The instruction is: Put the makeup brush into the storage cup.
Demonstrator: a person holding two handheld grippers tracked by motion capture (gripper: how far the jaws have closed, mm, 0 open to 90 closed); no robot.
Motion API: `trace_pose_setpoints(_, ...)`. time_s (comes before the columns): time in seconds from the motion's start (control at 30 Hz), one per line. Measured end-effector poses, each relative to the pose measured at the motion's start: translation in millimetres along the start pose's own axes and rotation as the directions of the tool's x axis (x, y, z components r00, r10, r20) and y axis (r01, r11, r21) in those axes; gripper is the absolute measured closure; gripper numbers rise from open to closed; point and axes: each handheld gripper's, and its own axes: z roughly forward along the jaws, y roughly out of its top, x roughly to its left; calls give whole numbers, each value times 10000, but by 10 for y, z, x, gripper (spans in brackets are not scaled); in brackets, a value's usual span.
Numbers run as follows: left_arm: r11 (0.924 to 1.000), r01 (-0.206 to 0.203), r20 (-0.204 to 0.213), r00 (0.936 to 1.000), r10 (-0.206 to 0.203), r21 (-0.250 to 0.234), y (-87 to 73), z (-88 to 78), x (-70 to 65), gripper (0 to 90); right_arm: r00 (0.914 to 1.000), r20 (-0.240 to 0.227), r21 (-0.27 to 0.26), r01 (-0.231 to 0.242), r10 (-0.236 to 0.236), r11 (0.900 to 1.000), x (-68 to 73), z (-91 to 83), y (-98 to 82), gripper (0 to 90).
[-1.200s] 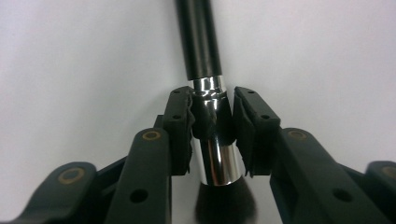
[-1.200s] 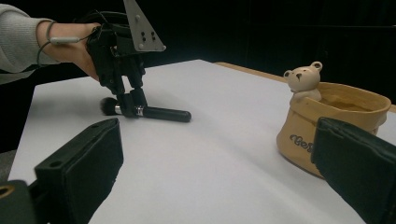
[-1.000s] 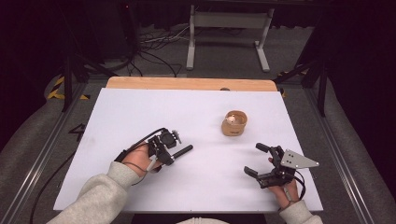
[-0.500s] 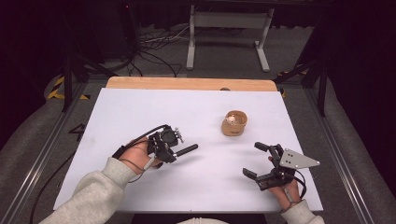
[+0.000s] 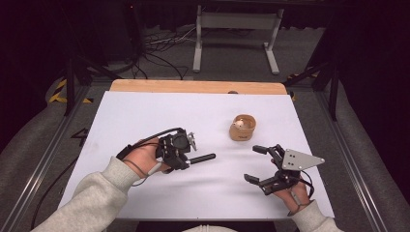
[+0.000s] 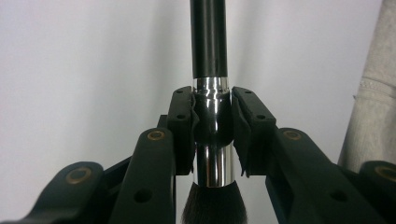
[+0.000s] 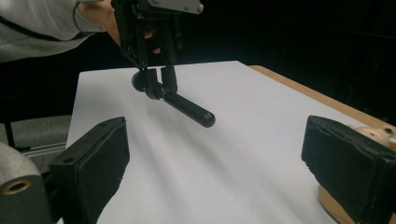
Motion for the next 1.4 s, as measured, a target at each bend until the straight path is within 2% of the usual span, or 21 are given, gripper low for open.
trace_pose_setpoints(0.07, 9997, -220, 70, 9997, 219, 55, 24, -11, -30, 707, 9998, -185, 79, 74, -72, 9999, 5, 46, 30, 80)
trace_pose_setpoints(0.13, 9997, -184, 84, 9998, 182, 137, 46, -14, -66, 707, 9993, -330, 105, 191, -187, 9998, 9, 90, 60, 93)
trace_pose_setpoints(0.23, 9988, -458, 217, 9987, 454, 165, 96, -44, -144, 707, 9973, -610, 58, 409, -404, 9991, 23, 155, 101, 103)
trace_pose_setpoints(0.4, 9939, -1086, 288, 9937, 1080, 209, 173, -74, -230, 707, 9901, -1308, 195, 545, -515, 9983, 28, 270, 141, 179)
trace_pose_setpoints(0.5, 9934, -1126, 329, 9932, 1117, 237, 190, -67, -263, 707, 9840, -1758, 475, 375, -286, 9982, 39, 330, 143, 231)
trace_pose_setpoints(0.53, 9903, -1347, 360, 9904, 1335, 336, 209, -50, -291, 707, 9817, -1899, 622, 249, -126, 9978, 43, 354, 140, 247)
trace_pose_setpoints(0.7, 9873, -1545, 473, 9871, 1528, 356, 240, -22, -330, 707, 9786, -2055, 1039, 353, -133, 9940, 70, 412, 146, 299)
trace_pose_setpoints(0.97, 9826, -1834, 566, 9818, 1814, 311, 275, -14, -367, 707, 9690, -2471, 1563, 337, 60, 9871, 85, 492, 136, 373)
trace_pose_setpoints(1.07, 9801, -1972, 562, 9790, 1957, 214, 294, 11, -397, 707, 9646, -2637, 1866, 475, 34, 9813, 103, 538, 137, 408)
trace_pose_setpoints(1.1, 9785, -2040, 618, 9775, 2018, 314, 305, 7, -399, 707, 9633, -2682, 1981, 464, 86, 9791, 110, 548, 138, 421)
trace_pose_setpoints(1.13, 9785, -2040, 618, 9775, 2018, 314, 305, 7, -399, 707, 9633, -2682, 1981, 464, 86, 9791, 110, 548, 138, 421)
trace_pose_setpoints(1.27, 9767, -2124, 618, 9757, 2103, 292, 319, 15, -404, 707, 9583, -2856, 2448, 623, 106, 9676, 130, 607, 129, 475)
trace_pose_setpoints(1.4, 9751, -2181, 544, 9749, 2158, 400, 322, 17, -414, 707, 9542, -2986, 2693, 663, 179, 9608, 136, 634, 121, 524)
